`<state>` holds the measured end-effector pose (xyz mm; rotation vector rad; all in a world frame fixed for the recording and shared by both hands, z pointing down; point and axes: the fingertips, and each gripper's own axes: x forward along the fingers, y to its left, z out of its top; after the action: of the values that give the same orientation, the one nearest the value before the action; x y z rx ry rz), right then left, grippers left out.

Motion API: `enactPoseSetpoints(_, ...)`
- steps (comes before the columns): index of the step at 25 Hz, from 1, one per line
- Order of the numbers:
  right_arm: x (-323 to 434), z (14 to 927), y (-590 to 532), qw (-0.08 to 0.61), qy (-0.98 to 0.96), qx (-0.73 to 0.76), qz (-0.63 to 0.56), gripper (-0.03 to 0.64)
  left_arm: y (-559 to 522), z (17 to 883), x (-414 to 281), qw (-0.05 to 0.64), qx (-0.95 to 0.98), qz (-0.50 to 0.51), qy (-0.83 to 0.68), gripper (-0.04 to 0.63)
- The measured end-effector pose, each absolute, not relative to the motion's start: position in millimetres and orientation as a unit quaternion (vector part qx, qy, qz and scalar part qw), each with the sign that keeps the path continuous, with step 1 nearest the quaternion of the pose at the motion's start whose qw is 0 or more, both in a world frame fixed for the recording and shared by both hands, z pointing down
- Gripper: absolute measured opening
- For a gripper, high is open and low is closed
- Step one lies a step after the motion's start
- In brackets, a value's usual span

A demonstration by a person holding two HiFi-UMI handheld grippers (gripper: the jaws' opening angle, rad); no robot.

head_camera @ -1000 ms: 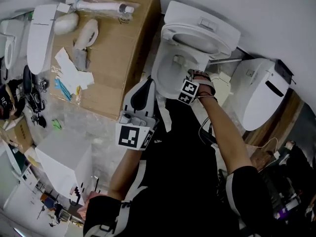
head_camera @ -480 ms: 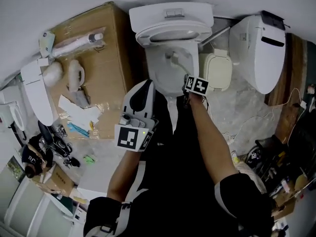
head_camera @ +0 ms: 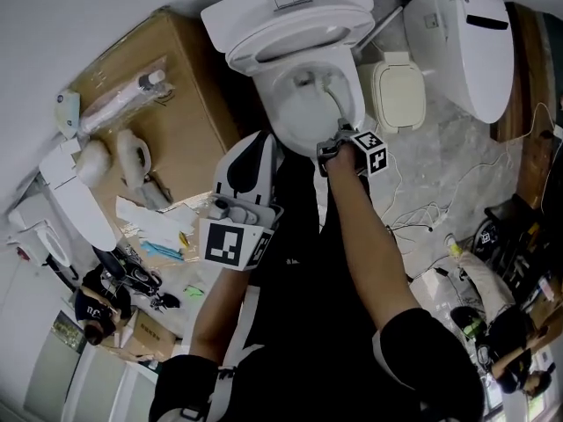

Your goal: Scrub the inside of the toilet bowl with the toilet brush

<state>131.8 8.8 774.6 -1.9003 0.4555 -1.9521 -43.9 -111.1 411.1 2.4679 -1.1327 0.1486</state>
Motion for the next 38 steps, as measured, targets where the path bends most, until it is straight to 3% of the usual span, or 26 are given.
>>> enactPoseSetpoints(6,124,804,-2,0.301,0.087,-0.661,-0.682,0.11,-107,431,-48,0.218,0.887,0.056,-0.402,0.006)
enactPoseSetpoints(19,93,827,-37,0.314,0.107,-0.619,-0.712,0.11,-95,457,-73,0.237,0.872,0.059,-0.425,0.006)
enactPoseSetpoints(38,12,835,-30,-0.052,0.402,-0.498,-0.767,0.087,-76,459,-74,0.243,0.85,0.047,-0.465,0.006)
